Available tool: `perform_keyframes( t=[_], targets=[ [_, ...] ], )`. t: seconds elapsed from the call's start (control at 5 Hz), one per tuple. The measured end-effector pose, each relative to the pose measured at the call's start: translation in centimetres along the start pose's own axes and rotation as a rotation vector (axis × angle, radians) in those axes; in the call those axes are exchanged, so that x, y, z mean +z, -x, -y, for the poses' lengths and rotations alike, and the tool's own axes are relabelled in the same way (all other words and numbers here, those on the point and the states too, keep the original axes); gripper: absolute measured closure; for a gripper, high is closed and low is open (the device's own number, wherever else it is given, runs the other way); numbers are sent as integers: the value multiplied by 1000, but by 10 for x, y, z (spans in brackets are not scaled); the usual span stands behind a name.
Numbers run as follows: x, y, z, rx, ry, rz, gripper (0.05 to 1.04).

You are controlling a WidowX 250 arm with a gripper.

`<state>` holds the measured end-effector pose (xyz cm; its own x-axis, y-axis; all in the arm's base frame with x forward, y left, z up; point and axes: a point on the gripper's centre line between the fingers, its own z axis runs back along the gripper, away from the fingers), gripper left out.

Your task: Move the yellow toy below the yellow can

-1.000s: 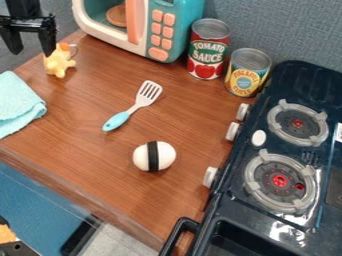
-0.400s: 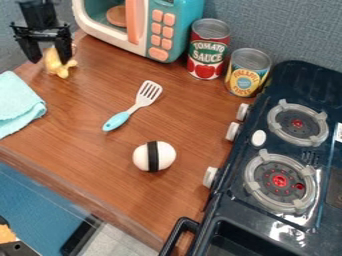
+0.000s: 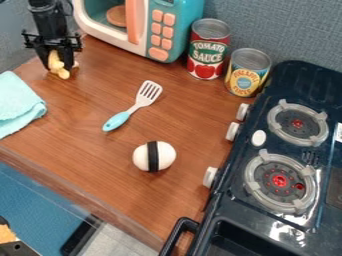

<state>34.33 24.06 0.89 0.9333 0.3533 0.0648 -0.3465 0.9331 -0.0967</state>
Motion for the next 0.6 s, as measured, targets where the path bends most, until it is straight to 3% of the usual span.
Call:
perform_keyframes(
  t=[0.2, 0.4, 0.6],
  targets=[
    [1, 4, 6, -18, -16, -3, 773],
    [17, 12, 22, -47, -34, -8, 787],
    [50, 16, 67, -110, -12, 36, 787]
  ],
)
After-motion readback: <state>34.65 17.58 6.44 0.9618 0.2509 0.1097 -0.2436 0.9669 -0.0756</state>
